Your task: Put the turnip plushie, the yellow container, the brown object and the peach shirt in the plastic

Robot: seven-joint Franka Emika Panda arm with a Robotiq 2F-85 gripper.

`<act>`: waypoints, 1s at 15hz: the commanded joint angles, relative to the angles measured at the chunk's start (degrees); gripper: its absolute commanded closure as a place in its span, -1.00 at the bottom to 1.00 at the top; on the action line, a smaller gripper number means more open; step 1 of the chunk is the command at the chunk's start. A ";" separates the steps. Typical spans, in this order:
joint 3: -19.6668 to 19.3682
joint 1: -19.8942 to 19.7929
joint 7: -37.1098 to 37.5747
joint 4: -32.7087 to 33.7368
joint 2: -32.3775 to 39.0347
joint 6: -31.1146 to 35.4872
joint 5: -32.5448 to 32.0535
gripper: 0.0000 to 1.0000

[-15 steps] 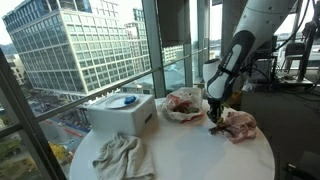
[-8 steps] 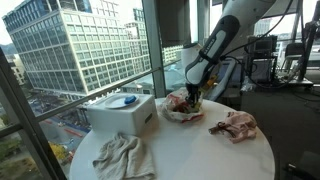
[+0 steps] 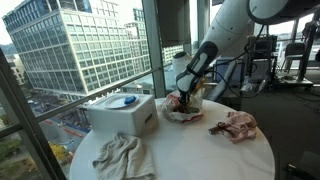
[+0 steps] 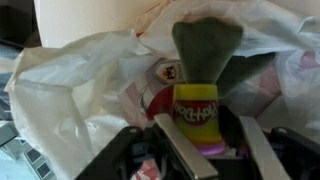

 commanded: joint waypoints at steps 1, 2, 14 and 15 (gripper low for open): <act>0.80 0.70 -0.69 2.48 0.48 -2.54 1.12 -0.71; 0.87 1.31 -0.38 -0.82 -1.91 -2.99 0.97 -0.84; 7.11 -0.55 -4.06 -36.59 -26.28 -12.15 7.51 -1.00; 7.08 -1.45 -5.99 -38.28 -26.76 -11.51 7.45 -1.00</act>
